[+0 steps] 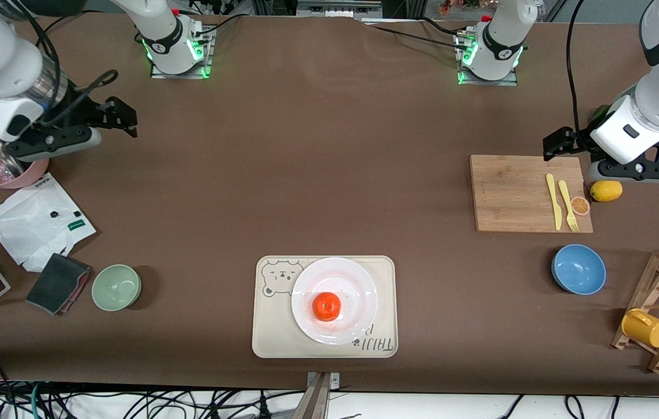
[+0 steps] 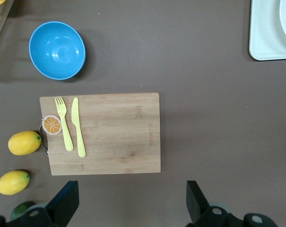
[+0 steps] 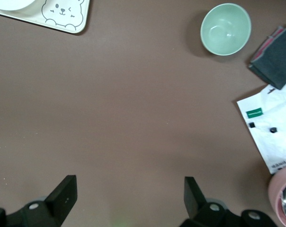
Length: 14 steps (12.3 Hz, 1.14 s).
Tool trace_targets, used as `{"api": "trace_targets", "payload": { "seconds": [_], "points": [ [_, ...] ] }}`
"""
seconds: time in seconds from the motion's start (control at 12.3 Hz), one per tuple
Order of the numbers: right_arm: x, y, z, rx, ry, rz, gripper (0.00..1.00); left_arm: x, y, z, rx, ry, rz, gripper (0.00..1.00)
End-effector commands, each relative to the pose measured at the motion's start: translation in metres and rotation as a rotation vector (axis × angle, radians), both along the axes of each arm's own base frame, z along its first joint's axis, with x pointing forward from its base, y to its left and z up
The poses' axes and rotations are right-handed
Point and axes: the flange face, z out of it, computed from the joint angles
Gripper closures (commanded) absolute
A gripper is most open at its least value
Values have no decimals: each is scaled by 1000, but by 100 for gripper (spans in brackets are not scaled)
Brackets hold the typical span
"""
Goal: Place orange and plate with both arms
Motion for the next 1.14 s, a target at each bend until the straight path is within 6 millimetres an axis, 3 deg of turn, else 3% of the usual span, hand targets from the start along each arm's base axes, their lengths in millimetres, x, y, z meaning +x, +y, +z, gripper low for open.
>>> {"api": "trace_targets", "payload": {
  "seconds": [0.0,0.32,0.65,1.05],
  "points": [
    [6,-3,8,-25,17,-17,0,21,13,20,-8,-42,9,0],
    [10,-12,11,-14,13,-34,0,26,16,23,23,-54,3,0],
    [11,-18,12,-14,10,-52,0,26,6,30,49,-73,-13,0],
    [12,-21,21,-10,-4,-62,0,12,11,36,-16,-36,-6,0]
  ]
}}
